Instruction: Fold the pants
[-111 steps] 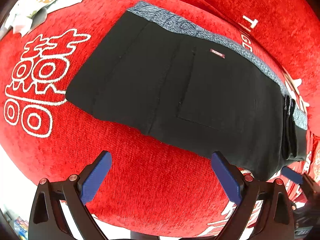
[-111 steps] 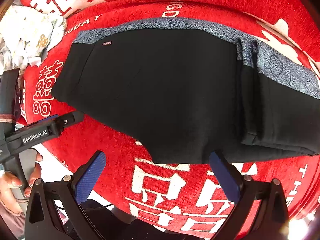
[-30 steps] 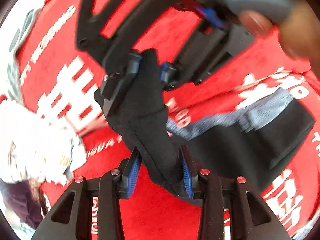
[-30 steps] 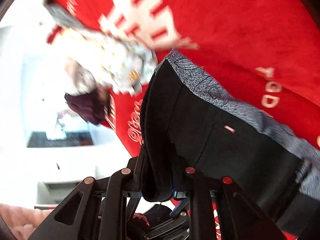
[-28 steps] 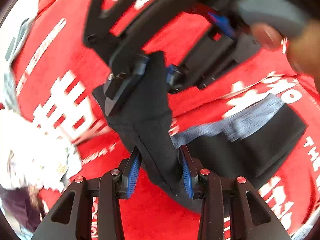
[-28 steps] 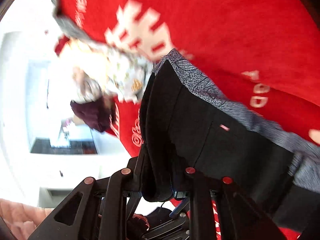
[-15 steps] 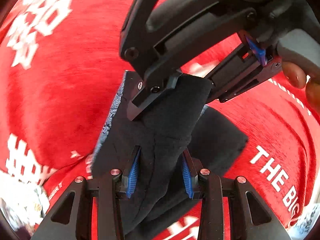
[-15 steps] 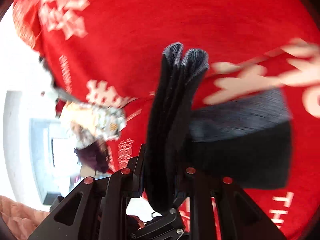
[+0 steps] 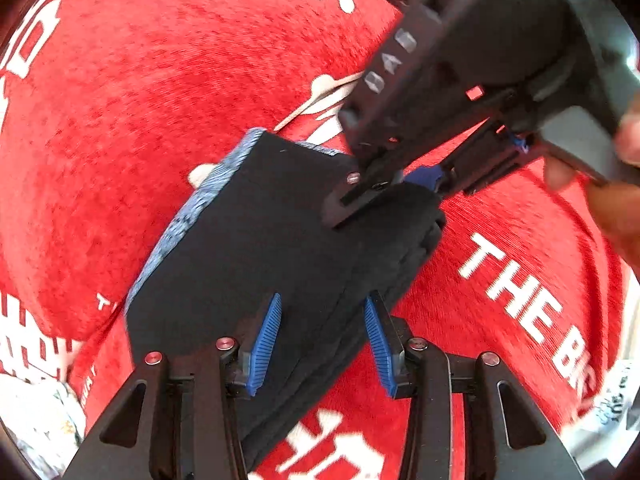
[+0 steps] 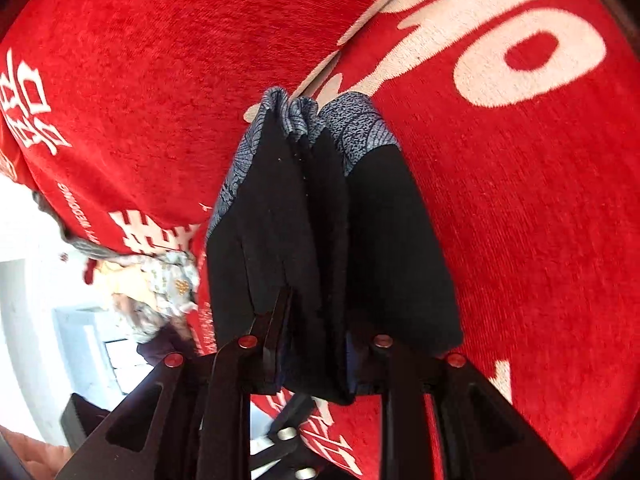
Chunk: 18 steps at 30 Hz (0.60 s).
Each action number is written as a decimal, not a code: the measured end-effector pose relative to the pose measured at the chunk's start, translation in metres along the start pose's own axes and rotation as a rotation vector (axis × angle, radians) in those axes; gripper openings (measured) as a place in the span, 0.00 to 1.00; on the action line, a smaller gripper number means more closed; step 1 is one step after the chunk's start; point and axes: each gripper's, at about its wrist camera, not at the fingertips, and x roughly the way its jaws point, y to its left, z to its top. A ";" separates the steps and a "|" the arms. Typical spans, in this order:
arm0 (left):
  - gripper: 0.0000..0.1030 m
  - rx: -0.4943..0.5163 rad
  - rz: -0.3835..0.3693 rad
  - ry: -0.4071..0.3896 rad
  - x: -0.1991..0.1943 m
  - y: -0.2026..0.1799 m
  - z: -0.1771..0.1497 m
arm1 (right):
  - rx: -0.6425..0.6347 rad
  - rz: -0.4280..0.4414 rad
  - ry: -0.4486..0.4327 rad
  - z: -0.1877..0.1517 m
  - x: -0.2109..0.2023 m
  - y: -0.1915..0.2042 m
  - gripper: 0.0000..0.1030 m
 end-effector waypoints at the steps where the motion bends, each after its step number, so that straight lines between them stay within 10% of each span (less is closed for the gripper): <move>1: 0.58 -0.016 -0.009 0.000 -0.004 0.005 -0.006 | -0.019 -0.049 0.010 0.000 -0.003 0.003 0.29; 9: 0.63 -0.285 0.057 0.046 -0.024 0.106 -0.039 | -0.114 -0.411 -0.050 -0.009 -0.026 0.036 0.32; 18: 0.63 -0.519 0.037 0.208 0.018 0.153 -0.098 | -0.297 -0.450 -0.088 -0.022 -0.009 0.094 0.32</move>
